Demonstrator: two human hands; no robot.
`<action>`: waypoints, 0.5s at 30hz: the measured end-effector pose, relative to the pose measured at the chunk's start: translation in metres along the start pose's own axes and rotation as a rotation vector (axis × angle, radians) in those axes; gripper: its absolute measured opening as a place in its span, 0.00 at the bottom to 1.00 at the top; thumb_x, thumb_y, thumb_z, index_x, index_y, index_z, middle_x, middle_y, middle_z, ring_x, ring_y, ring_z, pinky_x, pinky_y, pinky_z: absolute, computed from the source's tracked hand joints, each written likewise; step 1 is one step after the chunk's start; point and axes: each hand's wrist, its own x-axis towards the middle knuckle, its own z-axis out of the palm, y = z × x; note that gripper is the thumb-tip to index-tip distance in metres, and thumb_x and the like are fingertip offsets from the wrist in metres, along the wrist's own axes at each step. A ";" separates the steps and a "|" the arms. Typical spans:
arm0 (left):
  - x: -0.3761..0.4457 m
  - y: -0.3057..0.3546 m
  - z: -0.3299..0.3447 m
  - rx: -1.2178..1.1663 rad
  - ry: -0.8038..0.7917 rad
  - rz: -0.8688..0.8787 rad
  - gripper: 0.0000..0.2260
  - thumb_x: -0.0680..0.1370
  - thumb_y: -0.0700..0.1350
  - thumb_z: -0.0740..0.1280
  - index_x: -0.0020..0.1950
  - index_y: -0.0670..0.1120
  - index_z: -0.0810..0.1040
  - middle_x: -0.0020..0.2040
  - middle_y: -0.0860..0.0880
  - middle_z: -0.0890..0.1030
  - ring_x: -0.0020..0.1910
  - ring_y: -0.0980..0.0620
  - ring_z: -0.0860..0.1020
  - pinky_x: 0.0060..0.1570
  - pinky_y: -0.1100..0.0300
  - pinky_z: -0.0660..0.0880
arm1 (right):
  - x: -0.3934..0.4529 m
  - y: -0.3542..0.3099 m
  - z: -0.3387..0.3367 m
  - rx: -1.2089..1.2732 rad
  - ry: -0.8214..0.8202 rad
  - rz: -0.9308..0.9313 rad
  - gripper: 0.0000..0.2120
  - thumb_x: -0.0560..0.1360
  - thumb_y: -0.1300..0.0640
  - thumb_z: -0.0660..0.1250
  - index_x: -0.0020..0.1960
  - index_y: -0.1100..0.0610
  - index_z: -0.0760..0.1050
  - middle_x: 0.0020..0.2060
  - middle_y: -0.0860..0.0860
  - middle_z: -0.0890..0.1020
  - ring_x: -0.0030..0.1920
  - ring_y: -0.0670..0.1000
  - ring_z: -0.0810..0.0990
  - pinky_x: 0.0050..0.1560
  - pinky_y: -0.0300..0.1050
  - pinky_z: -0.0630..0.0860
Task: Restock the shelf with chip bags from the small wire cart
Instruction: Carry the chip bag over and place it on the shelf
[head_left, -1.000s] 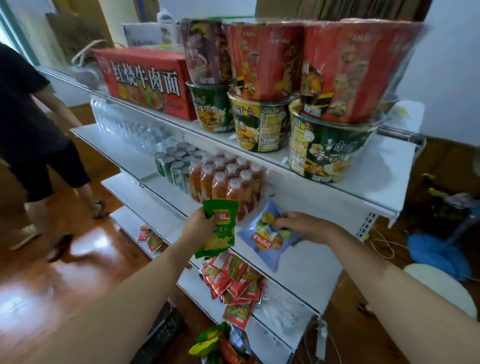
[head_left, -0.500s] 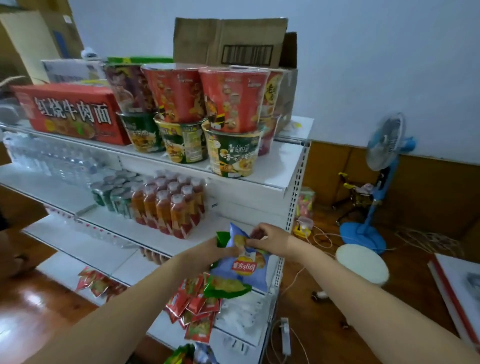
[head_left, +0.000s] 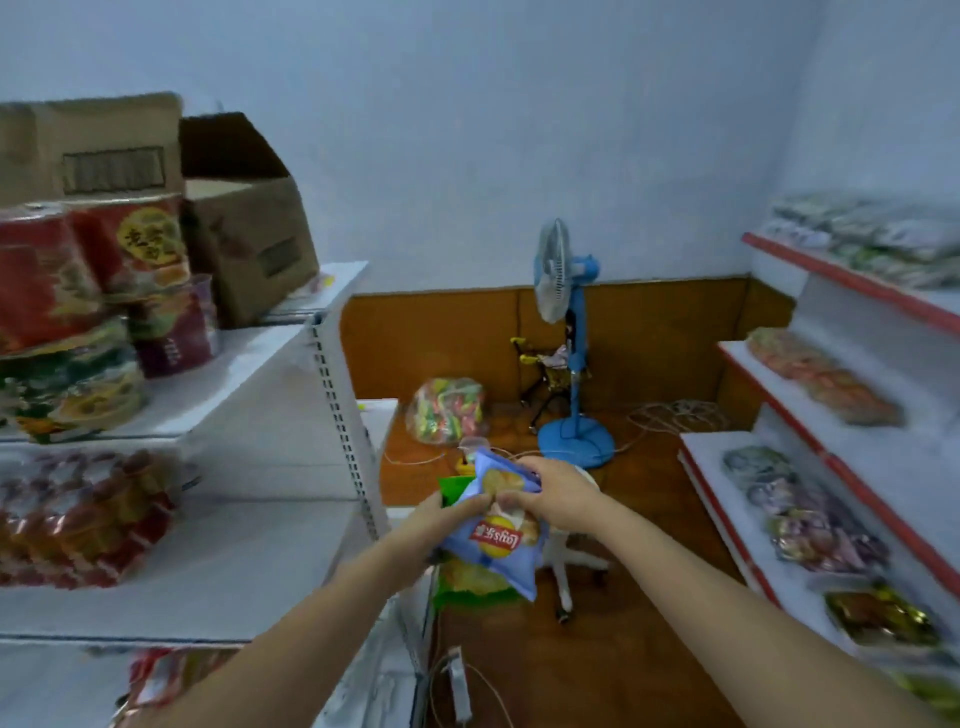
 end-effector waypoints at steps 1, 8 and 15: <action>0.016 0.006 0.028 -0.045 -0.027 -0.010 0.34 0.64 0.55 0.79 0.66 0.42 0.76 0.55 0.40 0.84 0.54 0.39 0.83 0.58 0.43 0.79 | -0.015 0.022 -0.019 0.050 0.055 0.041 0.14 0.73 0.41 0.69 0.48 0.51 0.75 0.41 0.48 0.79 0.40 0.46 0.77 0.38 0.42 0.74; 0.057 0.051 0.223 -0.258 -0.259 -0.044 0.19 0.79 0.52 0.66 0.65 0.42 0.76 0.55 0.40 0.84 0.54 0.41 0.82 0.50 0.48 0.81 | -0.118 0.159 -0.106 0.424 0.583 0.366 0.13 0.76 0.44 0.68 0.39 0.50 0.72 0.36 0.50 0.77 0.41 0.53 0.79 0.46 0.56 0.76; 0.102 0.060 0.362 -0.095 -0.397 0.063 0.25 0.71 0.47 0.75 0.65 0.44 0.75 0.54 0.44 0.85 0.49 0.43 0.85 0.46 0.49 0.82 | -0.165 0.238 -0.147 0.627 0.959 0.659 0.29 0.75 0.39 0.65 0.66 0.59 0.72 0.60 0.55 0.79 0.60 0.57 0.78 0.59 0.51 0.77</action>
